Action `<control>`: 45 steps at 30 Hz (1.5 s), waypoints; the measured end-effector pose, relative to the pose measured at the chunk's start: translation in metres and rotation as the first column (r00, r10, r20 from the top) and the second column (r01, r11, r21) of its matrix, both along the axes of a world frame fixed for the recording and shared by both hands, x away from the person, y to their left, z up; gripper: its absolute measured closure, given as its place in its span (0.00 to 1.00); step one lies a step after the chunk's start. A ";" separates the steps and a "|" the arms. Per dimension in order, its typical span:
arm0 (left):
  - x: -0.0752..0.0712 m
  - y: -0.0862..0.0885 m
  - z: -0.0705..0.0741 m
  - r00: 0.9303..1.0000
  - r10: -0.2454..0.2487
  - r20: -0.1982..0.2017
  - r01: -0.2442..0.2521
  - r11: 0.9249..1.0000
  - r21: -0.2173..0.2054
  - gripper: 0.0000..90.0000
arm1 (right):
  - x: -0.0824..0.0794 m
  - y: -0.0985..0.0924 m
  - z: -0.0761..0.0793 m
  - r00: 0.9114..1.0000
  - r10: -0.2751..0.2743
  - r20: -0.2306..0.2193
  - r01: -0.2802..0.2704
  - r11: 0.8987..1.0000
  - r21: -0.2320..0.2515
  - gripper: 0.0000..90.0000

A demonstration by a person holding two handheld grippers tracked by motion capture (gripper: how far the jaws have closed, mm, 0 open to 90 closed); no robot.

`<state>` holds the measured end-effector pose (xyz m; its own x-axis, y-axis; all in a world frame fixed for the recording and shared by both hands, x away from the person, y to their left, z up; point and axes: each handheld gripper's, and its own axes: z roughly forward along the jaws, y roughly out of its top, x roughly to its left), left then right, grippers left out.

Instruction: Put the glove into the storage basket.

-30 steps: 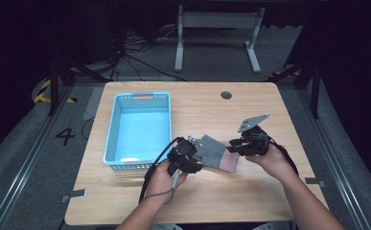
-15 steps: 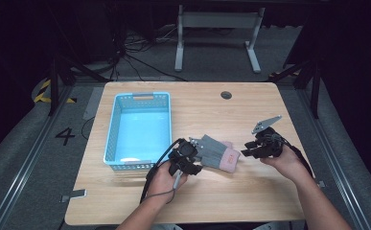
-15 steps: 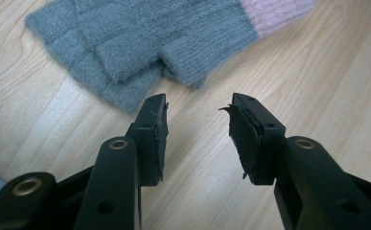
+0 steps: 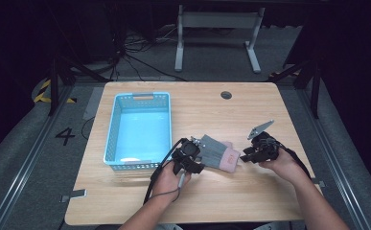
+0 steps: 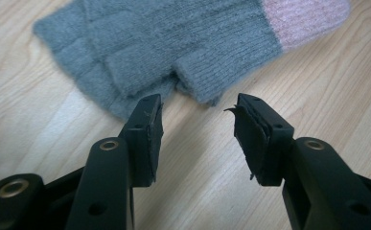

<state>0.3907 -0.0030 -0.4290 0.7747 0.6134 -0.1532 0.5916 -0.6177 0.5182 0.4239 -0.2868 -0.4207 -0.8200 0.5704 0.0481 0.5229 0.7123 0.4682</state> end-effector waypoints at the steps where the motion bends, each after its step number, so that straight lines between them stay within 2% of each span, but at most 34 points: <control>1: 0.000 -0.001 -0.001 1.000 -0.001 -0.005 0.001 1.000 0.002 0.59 | 0.000 0.001 -0.001 1.000 0.001 -0.004 -0.001 1.000 -0.001 0.69; 3: 0.000 -0.004 -0.002 1.000 -0.007 -0.011 0.007 1.000 0.002 0.60 | 0.000 0.002 -0.002 1.000 0.002 -0.001 -0.002 1.000 -0.005 0.70; 9: 0.002 -0.009 -0.006 1.000 -0.001 -0.014 0.001 1.000 0.010 0.61 | -0.001 0.004 0.000 1.000 0.018 0.012 -0.018 1.000 0.021 0.72; 13: 0.002 -0.017 -0.008 1.000 -0.003 -0.007 0.003 1.000 0.026 0.61 | -0.001 0.009 -0.002 1.000 0.029 0.010 -0.029 0.999 0.019 0.75; 15: 0.001 -0.021 -0.008 1.000 -0.003 0.005 0.003 0.999 0.046 0.61 | -0.001 0.012 -0.003 0.999 0.034 0.014 -0.034 0.999 0.011 0.80; 17: 0.001 -0.021 -0.009 1.000 0.001 0.004 -0.001 0.998 0.056 0.63 | -0.001 0.012 -0.003 0.999 0.046 0.019 -0.047 0.999 0.009 0.82; 26: 0.004 -0.019 -0.012 1.000 0.008 -0.013 -0.007 0.998 0.067 0.63 | -0.002 0.012 -0.004 0.999 0.036 0.018 -0.036 0.999 0.009 0.87; 33: 0.000 -0.024 -0.008 1.000 -0.005 0.023 0.003 0.997 0.079 0.80 | -0.002 0.014 -0.003 0.999 0.025 0.023 -0.025 1.000 0.000 0.92; 37: -0.002 -0.023 -0.006 1.000 -0.006 0.031 0.004 0.997 0.080 0.86 | -0.002 0.013 -0.002 1.000 0.019 0.023 -0.019 1.000 0.004 0.94; 39: -0.002 -0.022 -0.005 1.000 -0.004 0.024 0.002 0.997 0.073 0.85 | -0.003 0.013 -0.002 1.000 0.019 0.024 -0.019 1.000 0.004 0.94; 42: -0.001 -0.020 -0.005 1.000 -0.005 0.011 0.004 0.998 0.059 0.75 | -0.003 0.013 -0.001 1.000 0.019 0.025 -0.019 1.000 0.003 0.95; 45: -0.001 -0.019 -0.003 1.000 -0.002 0.022 0.001 0.998 0.060 0.70 | -0.003 0.013 -0.001 1.000 0.019 0.023 -0.019 1.000 0.005 0.95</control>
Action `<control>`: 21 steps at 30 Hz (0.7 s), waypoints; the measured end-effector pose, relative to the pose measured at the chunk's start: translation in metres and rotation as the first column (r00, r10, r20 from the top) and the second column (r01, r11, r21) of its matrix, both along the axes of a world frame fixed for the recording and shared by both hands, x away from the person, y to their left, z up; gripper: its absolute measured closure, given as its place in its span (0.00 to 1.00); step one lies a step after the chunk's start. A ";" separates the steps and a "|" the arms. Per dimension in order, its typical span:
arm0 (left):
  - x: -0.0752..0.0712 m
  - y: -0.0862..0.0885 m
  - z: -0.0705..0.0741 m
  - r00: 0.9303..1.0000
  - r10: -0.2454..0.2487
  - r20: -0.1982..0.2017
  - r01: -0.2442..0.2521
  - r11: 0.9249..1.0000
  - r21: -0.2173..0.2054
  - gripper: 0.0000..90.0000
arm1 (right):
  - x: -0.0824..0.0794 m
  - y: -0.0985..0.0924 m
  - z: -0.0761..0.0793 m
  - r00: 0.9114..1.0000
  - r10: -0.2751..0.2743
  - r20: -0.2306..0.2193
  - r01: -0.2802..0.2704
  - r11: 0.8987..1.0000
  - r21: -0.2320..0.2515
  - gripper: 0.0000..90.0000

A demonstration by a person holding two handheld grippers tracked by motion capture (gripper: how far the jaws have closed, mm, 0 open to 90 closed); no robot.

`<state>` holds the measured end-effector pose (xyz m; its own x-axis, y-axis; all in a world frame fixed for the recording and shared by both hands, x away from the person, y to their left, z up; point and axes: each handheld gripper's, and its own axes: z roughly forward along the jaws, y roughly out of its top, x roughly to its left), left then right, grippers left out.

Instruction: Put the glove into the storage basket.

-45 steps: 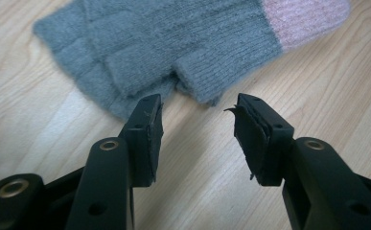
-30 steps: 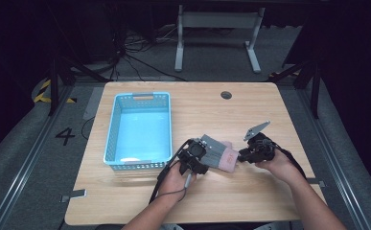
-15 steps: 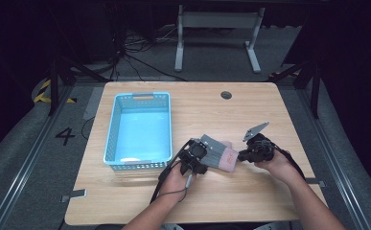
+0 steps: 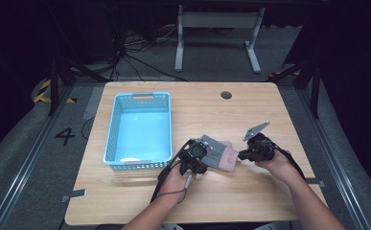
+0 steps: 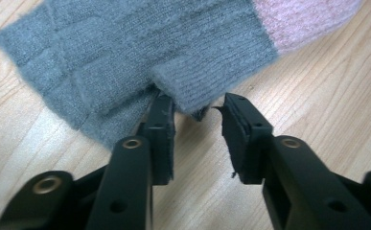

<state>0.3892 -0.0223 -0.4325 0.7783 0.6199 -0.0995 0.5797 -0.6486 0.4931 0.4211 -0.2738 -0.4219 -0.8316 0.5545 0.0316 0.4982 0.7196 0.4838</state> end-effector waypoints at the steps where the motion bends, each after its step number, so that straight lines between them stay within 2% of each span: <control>1: 0.000 0.000 0.000 1.000 0.004 0.007 -0.004 1.000 0.000 0.68 | 0.000 0.000 0.000 1.000 0.000 0.000 0.000 1.000 0.000 0.95; 5: 0.004 0.001 -0.002 1.000 0.023 0.009 -0.023 1.000 -0.005 0.63 | 0.000 0.000 0.000 1.000 0.000 0.001 0.000 1.000 -0.001 0.95; 8: 0.005 0.000 -0.003 1.000 0.016 -0.003 -0.016 1.000 -0.015 0.68 | 0.000 0.001 0.000 1.000 -0.005 0.001 0.005 1.000 0.001 0.95; 10: 0.005 -0.003 -0.004 1.000 0.018 0.001 -0.018 1.000 0.005 0.72 | 0.000 0.002 -0.001 1.000 -0.005 0.003 0.005 1.000 0.000 0.95; 13: 0.007 -0.004 -0.005 1.000 0.018 -0.013 -0.018 1.000 0.009 0.76 | 0.000 0.002 -0.001 1.000 -0.002 0.002 0.002 1.000 -0.004 0.95; 16: 0.007 -0.003 -0.007 0.999 0.023 -0.036 -0.023 1.000 0.011 0.75 | 0.000 0.002 -0.001 1.000 -0.002 0.003 0.002 1.000 -0.005 0.95; 21: 0.007 -0.003 -0.007 0.999 0.025 -0.037 -0.025 1.000 0.016 0.75 | 0.000 0.002 -0.001 1.000 -0.001 0.003 0.001 1.000 -0.004 0.95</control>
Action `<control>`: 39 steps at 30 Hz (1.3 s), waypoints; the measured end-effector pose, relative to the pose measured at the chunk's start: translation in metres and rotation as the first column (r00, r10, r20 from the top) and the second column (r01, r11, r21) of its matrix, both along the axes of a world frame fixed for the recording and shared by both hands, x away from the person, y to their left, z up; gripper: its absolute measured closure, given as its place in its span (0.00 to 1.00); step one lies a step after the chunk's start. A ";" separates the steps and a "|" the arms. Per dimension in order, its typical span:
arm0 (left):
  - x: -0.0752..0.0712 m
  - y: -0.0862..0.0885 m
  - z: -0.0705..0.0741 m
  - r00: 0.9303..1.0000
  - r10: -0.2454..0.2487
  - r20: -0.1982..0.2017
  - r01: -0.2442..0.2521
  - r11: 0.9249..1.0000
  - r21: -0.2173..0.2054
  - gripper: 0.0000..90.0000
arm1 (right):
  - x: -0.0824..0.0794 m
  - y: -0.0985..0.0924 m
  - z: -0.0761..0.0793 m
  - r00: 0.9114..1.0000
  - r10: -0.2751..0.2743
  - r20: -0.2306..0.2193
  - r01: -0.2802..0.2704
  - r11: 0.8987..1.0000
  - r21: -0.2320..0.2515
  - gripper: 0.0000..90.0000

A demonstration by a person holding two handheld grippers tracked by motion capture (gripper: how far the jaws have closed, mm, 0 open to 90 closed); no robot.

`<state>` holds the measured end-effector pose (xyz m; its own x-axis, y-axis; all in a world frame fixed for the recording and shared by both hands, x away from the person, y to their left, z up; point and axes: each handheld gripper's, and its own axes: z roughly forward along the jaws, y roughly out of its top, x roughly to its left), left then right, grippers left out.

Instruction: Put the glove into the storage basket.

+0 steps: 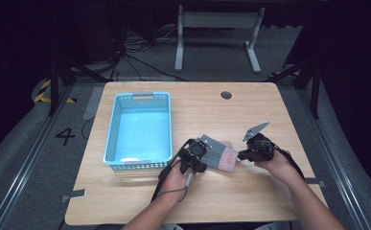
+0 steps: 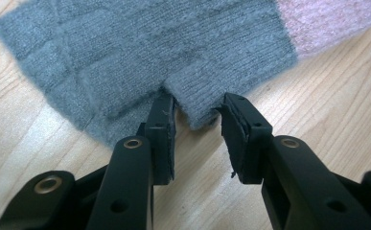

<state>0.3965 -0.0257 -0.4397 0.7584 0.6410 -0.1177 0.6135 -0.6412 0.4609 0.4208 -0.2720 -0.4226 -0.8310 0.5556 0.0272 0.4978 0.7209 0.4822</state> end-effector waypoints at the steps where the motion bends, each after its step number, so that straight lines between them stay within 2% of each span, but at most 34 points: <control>1: 0.000 -0.001 0.000 1.000 -0.006 0.004 0.006 1.000 0.005 0.77 | 0.000 0.000 0.000 1.000 0.002 0.001 -0.002 1.000 -0.002 0.95; 4: 0.000 -0.001 0.003 1.000 -0.009 0.011 0.009 1.000 0.001 0.90 | 0.000 0.001 0.000 1.000 -0.001 0.002 0.001 1.000 -0.003 0.96; 6: -0.002 -0.002 0.005 1.000 -0.015 0.026 0.014 1.000 0.007 0.93 | -0.001 0.001 0.001 1.000 -0.003 0.007 0.003 1.000 -0.002 0.96; 16: -0.013 0.002 0.020 0.996 -0.031 0.089 0.032 0.999 -0.010 0.95 | -0.005 -0.001 0.015 0.998 -0.004 0.061 0.003 1.000 0.023 0.97; 24: -0.025 0.005 0.033 0.989 -0.029 0.146 0.034 0.999 -0.029 0.95 | -0.003 0.000 0.031 0.991 -0.014 0.132 0.006 0.998 0.058 0.98; 31: -0.028 0.005 0.034 0.988 -0.028 0.153 0.033 0.999 -0.026 0.95 | 0.007 0.008 0.035 0.987 -0.017 0.160 0.005 0.997 0.075 0.98; 39: -0.024 0.000 0.028 0.990 -0.029 0.141 0.031 0.999 -0.013 0.95 | 0.021 0.013 0.026 0.985 -0.033 0.168 0.020 0.997 0.075 0.98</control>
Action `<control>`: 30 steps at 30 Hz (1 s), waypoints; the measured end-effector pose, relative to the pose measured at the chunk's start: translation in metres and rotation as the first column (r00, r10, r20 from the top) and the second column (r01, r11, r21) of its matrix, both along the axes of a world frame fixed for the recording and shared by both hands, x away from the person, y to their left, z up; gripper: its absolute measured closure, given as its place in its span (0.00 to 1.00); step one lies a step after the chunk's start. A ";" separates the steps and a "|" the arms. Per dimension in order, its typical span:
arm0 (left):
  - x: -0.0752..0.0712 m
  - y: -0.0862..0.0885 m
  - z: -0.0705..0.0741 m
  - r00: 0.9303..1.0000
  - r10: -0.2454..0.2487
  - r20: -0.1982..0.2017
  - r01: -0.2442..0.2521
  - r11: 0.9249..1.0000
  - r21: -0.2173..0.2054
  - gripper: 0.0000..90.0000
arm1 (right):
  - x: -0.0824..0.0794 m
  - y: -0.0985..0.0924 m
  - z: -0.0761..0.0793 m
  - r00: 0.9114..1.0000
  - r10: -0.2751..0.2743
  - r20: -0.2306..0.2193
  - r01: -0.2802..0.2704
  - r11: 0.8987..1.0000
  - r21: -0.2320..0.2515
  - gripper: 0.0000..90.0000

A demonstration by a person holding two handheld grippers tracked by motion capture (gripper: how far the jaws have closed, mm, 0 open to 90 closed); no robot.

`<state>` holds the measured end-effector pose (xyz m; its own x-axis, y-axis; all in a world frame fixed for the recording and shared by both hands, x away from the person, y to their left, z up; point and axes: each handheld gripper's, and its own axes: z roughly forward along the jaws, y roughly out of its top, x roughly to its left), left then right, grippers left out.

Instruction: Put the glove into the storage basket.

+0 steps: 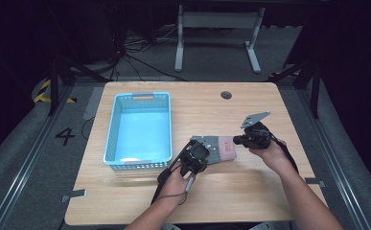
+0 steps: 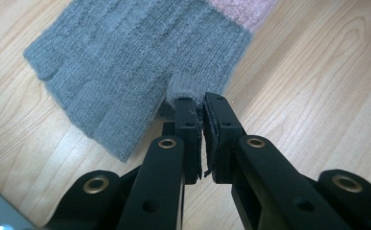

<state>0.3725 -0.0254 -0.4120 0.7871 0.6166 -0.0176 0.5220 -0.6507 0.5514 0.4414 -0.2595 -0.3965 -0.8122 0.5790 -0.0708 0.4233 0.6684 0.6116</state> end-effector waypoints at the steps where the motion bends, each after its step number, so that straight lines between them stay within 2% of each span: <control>1: 0.001 0.000 -0.001 1.000 0.001 -0.001 -0.001 1.000 0.000 0.95 | 0.001 0.000 -0.001 1.000 -0.005 -0.001 0.005 1.000 0.002 0.98; 10: 0.009 -0.005 -0.012 0.999 0.003 -0.032 -0.002 1.000 0.022 0.94 | 0.012 0.000 -0.023 0.999 -0.030 -0.034 0.030 1.000 -0.005 0.98; 16: 0.012 -0.005 -0.016 0.998 0.002 -0.056 0.000 1.000 0.022 0.91 | 0.014 0.000 -0.029 0.998 -0.037 -0.040 0.036 0.999 -0.017 0.97; 20: 0.010 -0.001 -0.014 0.999 0.003 -0.053 -0.001 1.000 0.025 0.81 | 0.015 -0.003 -0.030 0.998 -0.051 -0.042 0.049 0.998 -0.031 0.86; 22: 0.009 0.002 -0.011 0.999 0.003 -0.052 -0.003 1.000 0.012 0.79 | 0.014 -0.007 -0.028 0.997 -0.059 -0.044 0.058 0.998 -0.016 0.81; 30: 0.007 0.012 0.004 1.000 0.007 -0.023 -0.007 1.000 -0.030 0.75 | 0.005 -0.022 -0.012 0.996 -0.087 -0.018 0.087 0.996 0.021 0.79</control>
<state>0.3798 -0.0129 -0.4081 0.7820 0.6210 -0.0542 0.5393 -0.6305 0.5582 0.4463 -0.2818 -0.4087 -0.7598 0.6487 -0.0438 0.4898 0.6154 0.6176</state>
